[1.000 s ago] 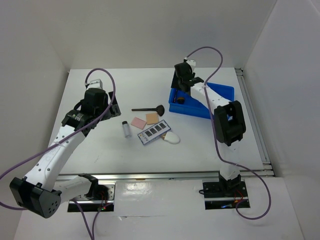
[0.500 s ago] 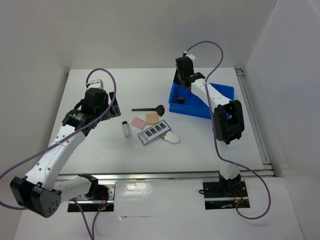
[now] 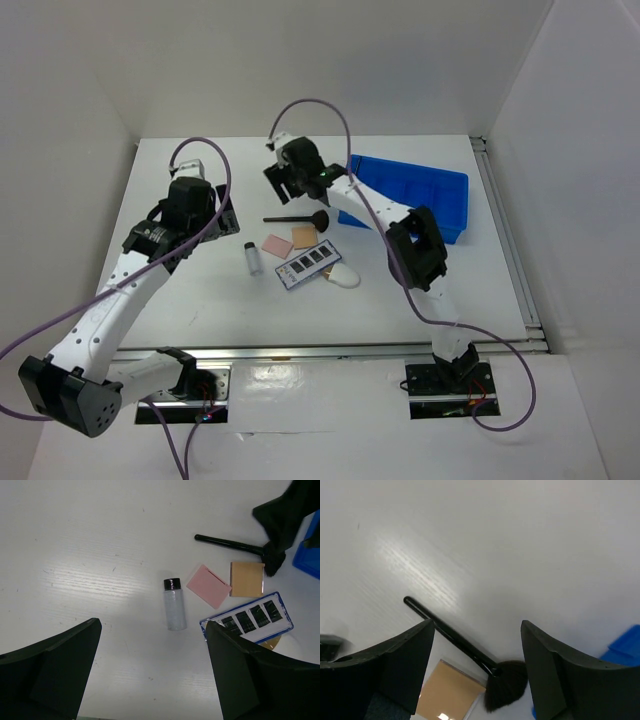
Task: Organize the makeup
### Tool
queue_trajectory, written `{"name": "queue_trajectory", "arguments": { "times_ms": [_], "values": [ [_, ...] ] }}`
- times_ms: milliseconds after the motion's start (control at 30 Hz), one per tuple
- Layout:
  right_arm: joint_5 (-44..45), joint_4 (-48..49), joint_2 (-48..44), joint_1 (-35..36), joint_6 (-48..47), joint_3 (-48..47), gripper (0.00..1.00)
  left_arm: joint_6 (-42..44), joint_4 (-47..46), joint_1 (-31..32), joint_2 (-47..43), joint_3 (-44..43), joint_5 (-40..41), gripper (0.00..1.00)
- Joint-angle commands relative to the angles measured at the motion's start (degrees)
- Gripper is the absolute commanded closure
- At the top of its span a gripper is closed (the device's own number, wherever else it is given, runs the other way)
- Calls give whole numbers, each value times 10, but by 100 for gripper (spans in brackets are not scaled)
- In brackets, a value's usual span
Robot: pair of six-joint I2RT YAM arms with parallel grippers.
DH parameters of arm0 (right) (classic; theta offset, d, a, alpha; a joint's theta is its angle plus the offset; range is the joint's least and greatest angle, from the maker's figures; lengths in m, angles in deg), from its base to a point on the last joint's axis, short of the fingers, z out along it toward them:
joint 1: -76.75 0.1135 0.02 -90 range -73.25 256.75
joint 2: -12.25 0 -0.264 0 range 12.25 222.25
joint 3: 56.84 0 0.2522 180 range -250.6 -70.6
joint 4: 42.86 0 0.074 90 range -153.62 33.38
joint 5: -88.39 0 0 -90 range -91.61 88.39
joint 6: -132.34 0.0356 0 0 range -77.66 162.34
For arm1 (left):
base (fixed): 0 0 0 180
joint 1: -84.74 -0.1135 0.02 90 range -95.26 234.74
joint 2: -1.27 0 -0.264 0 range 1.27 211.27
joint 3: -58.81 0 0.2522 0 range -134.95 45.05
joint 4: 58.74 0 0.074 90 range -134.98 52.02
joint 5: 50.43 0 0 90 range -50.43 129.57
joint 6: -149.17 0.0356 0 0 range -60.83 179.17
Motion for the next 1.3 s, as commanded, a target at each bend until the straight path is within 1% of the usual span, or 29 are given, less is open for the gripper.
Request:
{"name": "queue_trajectory", "arguments": {
  "times_ms": [0,33,133,367,467,567,600,633,733,767,800,867,900,967,1000,1067,1167,1233,1267],
  "values": [
    [-31,-58,53,1,-100,-36,23,10,-8,2,-22,-15,12,0],
    [-31,-58,59,1,-100,-42,21,10,-8,2,-22,-15,12,0],
    [-37,-57,78,1,-100,-50,20,5,2,2,-22,-15,18,0],
    [-62,-77,112,1,-111,-58,20,11,2,2,-16,-15,18,0],
    [-68,-84,112,-4,-116,-52,20,11,2,2,-16,-15,18,0],
    [-97,-84,118,-9,-116,-52,24,11,2,2,-16,-15,18,0],
    [-105,-84,124,-14,-109,-52,27,11,2,2,-16,-15,18,0],
    [-112,-84,124,-20,-103,-52,32,11,2,2,-16,-15,18,0],
    [-141,-91,148,-27,-97,-73,40,11,2,2,-16,-15,18,0],
    [-141,-98,154,-27,-97,-79,46,11,2,2,-16,-15,18,0],
    [-146,-103,166,-27,-97,-92,50,11,2,2,-16,-15,18,0],
    [-146,-112,177,-33,-91,-108,60,11,2,2,-16,-15,18,0],
    [-141,-117,183,-33,-91,-125,71,11,2,2,-16,-10,18,0],
    [-141,-117,184,-33,-91,-132,82,11,2,2,-16,-10,18,0],
    [-141,-110,174,-33,-84,-132,86,11,2,2,-16,-10,18,0],
    [-156,-73,143,-33,-84,-117,89,11,2,2,-16,-10,18,0],
    [-180,-15,98,-33,-66,-103,89,11,2,2,-11,-10,18,0],
    [-185,7,83,-38,-30,-117,90,11,2,2,-11,-15,18,0],
    [-172,7,71,-43,-11,-126,90,11,2,2,-11,-21,18,0]
  ]
}}
